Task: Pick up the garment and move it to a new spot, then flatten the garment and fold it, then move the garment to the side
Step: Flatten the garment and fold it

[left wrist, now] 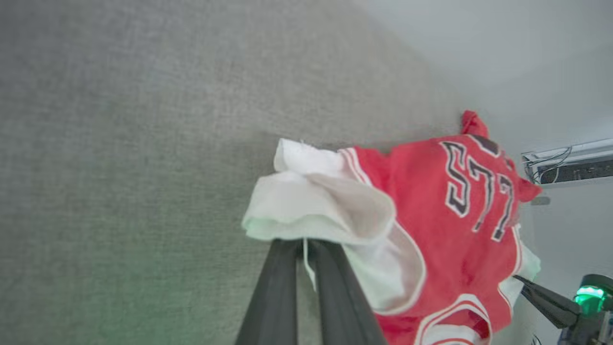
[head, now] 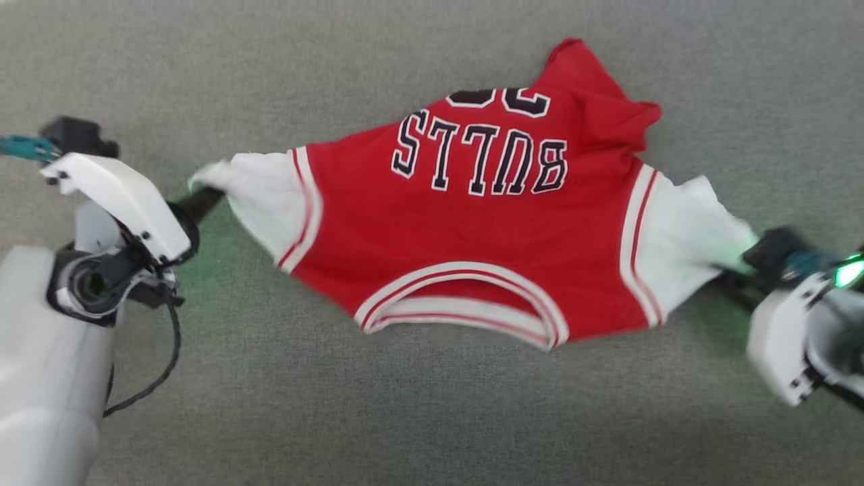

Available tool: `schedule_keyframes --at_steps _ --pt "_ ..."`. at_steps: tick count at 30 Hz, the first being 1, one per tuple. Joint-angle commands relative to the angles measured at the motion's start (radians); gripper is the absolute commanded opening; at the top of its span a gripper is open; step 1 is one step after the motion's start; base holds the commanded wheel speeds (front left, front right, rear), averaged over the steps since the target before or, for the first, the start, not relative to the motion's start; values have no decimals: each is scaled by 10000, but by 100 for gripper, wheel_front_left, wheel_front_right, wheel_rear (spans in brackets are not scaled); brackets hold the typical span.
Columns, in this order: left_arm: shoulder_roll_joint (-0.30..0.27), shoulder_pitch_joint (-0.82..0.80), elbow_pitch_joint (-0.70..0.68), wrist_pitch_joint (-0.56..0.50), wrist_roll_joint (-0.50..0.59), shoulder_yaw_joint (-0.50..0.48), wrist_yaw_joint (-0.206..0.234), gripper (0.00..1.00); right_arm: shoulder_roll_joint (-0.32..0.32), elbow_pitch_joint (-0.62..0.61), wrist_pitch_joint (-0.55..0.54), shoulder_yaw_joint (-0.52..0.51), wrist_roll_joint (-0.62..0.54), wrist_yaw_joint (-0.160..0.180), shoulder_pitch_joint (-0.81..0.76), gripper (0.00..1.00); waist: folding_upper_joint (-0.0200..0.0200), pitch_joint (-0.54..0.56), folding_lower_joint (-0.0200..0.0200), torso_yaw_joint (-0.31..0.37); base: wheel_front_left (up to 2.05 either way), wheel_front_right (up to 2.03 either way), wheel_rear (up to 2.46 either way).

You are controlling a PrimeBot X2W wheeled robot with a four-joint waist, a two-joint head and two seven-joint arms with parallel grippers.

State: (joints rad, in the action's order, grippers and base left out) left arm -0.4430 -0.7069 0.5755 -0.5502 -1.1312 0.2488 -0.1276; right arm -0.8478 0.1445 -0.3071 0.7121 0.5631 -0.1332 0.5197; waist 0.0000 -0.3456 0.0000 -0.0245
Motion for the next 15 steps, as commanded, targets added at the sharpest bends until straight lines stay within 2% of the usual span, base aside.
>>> schedule_keyframes --at_steps 1,9,12,15 --pt "-1 197 -190 106 -149 -30 -38 0 10 31 83 -109 -90 46 -185 0 0 130 0 52 0 0 0" --pt "-483 1428 -2996 803 -1863 -315 -44 0 103 -1066 234 -2532 -343 35 -1193 0 0 441 0 110 0 0 0" --pt "-529 1573 -3590 1103 -1961 -218 -43 0 320 -1567 126 -3480 -363 35 -1500 0 0 401 0 92 0 0 0" --pt "-347 1113 -3519 1673 -1770 -192 -45 0 655 -1881 56 -4179 -195 35 -1344 0 0 271 0 88 0 0 0"
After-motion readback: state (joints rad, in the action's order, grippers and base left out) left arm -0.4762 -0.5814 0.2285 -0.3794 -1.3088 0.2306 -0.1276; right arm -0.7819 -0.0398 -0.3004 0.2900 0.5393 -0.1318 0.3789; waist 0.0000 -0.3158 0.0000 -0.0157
